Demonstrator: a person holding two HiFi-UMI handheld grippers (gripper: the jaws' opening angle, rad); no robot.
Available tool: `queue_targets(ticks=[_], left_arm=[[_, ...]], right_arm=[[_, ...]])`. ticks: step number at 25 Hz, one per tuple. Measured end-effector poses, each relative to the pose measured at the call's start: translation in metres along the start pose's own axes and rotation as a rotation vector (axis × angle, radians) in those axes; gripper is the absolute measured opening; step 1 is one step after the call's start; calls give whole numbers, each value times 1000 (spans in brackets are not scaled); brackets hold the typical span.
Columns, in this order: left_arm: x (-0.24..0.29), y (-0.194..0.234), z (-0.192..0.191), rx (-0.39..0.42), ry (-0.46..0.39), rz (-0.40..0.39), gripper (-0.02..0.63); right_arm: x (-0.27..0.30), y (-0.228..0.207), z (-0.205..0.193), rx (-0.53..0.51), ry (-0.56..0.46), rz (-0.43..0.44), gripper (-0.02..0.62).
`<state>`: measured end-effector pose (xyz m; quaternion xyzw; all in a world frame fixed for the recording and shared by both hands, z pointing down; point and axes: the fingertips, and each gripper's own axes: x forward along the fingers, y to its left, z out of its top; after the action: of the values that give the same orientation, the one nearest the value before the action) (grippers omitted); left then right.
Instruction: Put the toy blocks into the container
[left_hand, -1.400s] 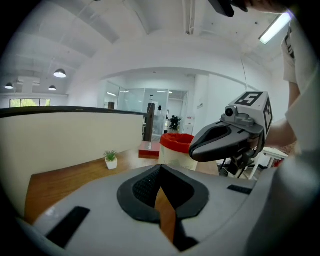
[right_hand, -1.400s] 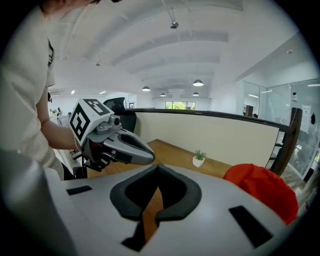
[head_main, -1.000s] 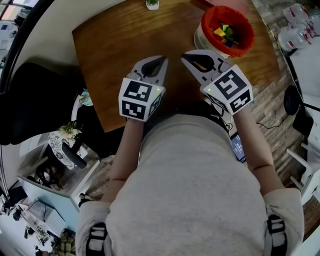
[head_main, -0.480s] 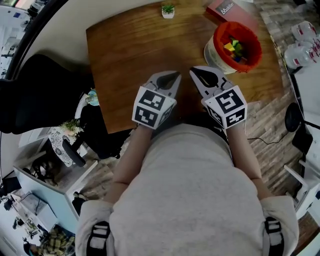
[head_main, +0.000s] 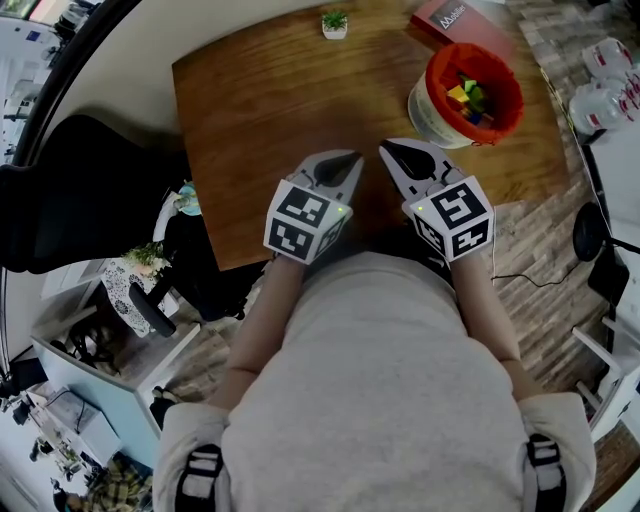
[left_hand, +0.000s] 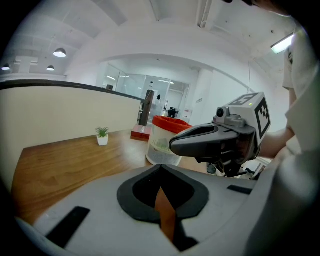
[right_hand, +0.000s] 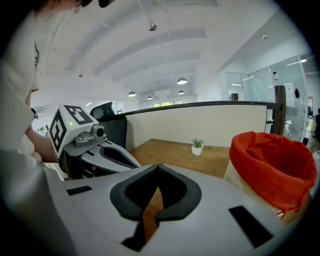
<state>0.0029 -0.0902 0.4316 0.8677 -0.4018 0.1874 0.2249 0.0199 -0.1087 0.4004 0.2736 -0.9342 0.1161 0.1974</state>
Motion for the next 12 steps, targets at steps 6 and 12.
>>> queue_targets(ticks=[6, 12], left_arm=[[0, -1, 1, -19, -17, -16, 14], [1, -1, 0, -34, -13, -16, 14]], right_arm=[[-2, -2, -6, 4, 10, -4, 11], [-3, -3, -14, -1, 32, -9, 11]])
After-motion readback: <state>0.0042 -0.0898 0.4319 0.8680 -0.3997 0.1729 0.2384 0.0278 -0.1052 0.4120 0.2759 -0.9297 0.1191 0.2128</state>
